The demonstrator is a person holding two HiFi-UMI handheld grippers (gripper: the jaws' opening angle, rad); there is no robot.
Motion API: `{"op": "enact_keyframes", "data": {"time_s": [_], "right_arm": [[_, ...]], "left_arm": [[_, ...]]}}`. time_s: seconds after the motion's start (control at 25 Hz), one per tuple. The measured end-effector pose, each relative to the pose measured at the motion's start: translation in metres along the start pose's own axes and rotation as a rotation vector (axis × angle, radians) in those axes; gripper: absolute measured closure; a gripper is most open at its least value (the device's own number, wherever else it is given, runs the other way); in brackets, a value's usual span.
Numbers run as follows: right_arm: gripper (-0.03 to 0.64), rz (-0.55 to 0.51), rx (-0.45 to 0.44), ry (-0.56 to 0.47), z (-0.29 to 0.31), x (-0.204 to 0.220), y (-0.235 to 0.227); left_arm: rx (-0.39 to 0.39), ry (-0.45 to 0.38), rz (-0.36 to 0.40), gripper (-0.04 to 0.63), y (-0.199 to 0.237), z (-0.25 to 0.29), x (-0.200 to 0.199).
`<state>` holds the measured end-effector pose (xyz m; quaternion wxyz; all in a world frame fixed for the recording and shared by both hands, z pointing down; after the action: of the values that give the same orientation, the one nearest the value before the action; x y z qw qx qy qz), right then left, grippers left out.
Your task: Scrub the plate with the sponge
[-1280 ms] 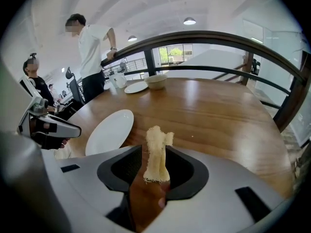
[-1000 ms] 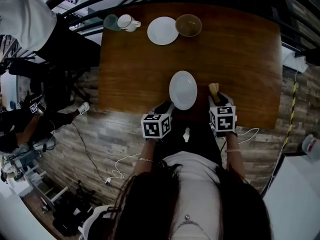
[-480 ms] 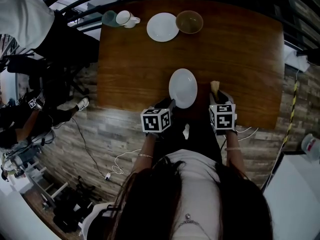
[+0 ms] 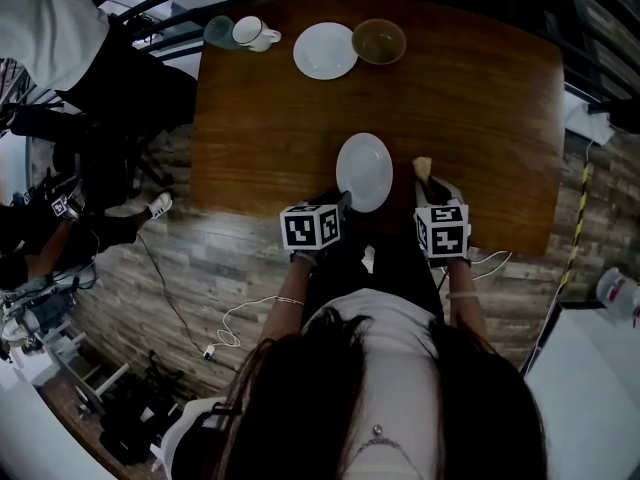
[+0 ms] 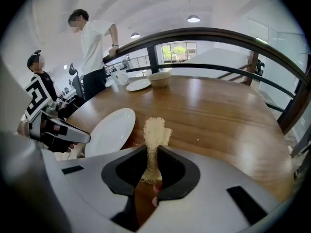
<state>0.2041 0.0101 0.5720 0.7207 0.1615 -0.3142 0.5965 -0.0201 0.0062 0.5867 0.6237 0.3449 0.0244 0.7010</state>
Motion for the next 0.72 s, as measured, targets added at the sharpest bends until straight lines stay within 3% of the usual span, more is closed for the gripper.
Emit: {"op": "enact_keyframes", "data": {"time_s": [0.24, 0.72], "right_arm": [[0.535, -0.018, -0.045, -0.024, 0.004, -0.013, 0.011], [0.534, -0.04, -0.193, -0.037, 0.012, -0.037, 0.032]], "left_arm": [[-0.006, 0.001, 0.007, 0.469, -0.002, 0.007, -0.004], [-0.111, 0.032, 0.012, 0.469, -0.006, 0.011, -0.002]]}}
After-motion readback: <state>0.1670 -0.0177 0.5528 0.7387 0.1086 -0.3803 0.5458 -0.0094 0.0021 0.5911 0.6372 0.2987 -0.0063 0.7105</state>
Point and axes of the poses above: the fingertips, and each gripper's own axes: z forward along the fingers, y to its left, x out of its underside, the point moved 6 cm from there along -z, backward along the fingers, and after that the axes turned 6 degrees about -y, right-handed, at the moved point
